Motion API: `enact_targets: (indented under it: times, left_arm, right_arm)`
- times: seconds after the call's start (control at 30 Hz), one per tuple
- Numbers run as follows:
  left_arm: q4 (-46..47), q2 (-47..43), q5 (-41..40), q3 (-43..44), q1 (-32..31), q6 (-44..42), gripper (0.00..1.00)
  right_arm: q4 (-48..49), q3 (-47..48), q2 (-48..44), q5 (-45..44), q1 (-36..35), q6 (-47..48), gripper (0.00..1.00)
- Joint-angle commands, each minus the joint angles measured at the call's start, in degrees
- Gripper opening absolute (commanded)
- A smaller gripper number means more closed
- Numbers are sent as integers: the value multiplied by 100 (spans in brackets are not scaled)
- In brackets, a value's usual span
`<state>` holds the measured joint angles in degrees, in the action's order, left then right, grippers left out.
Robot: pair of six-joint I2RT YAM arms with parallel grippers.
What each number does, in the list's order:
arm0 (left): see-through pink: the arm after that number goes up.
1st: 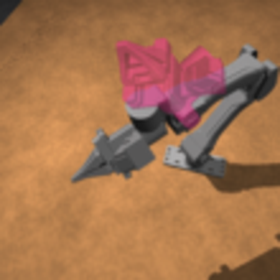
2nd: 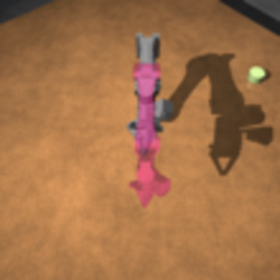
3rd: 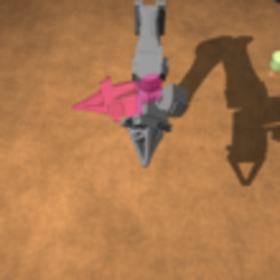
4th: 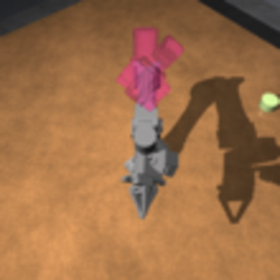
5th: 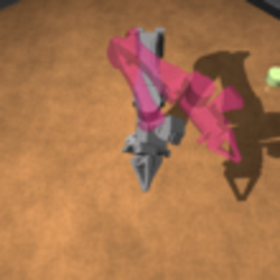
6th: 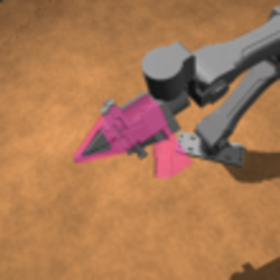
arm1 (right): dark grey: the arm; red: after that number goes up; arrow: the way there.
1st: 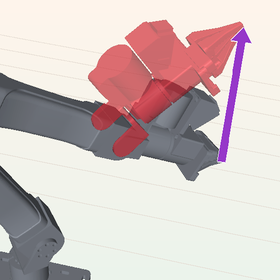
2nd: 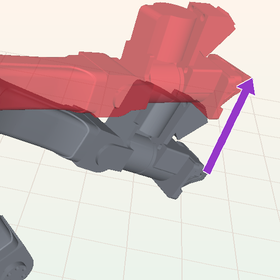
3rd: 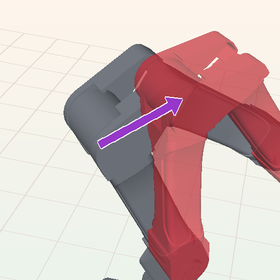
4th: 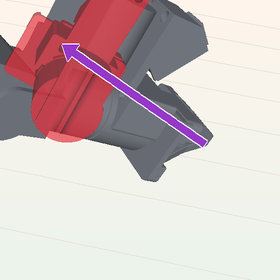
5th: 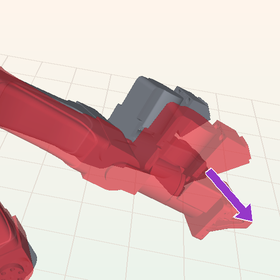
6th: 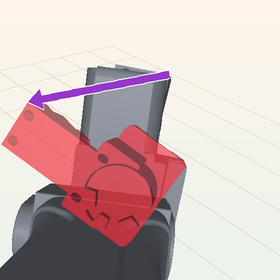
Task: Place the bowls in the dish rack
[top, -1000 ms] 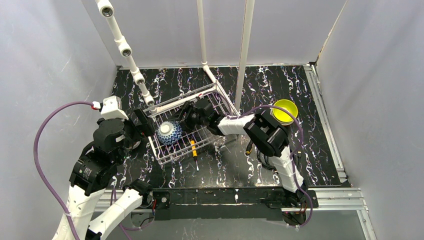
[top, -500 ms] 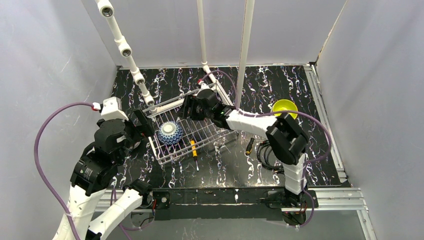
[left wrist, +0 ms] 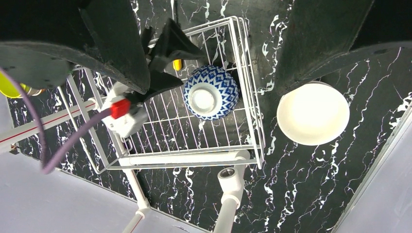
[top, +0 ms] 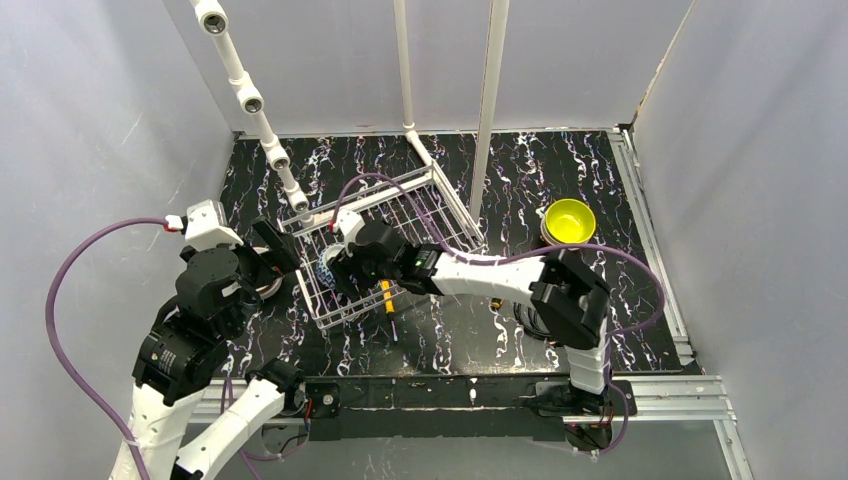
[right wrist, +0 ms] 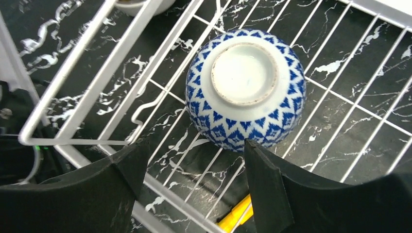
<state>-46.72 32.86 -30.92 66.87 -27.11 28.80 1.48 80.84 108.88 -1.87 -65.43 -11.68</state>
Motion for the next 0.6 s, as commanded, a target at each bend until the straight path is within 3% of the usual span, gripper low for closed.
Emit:
enact_targets:
  times: [0.0,0.57]
  left_arm:
    - [41,71,-178,148,8,40,98]
    - [-30,51,-123,212,13,-42,98]
  right_arm:
    - [114,405,359,-394,-13,600,78]
    - [772,1305,1404,-717,-14,975,69]
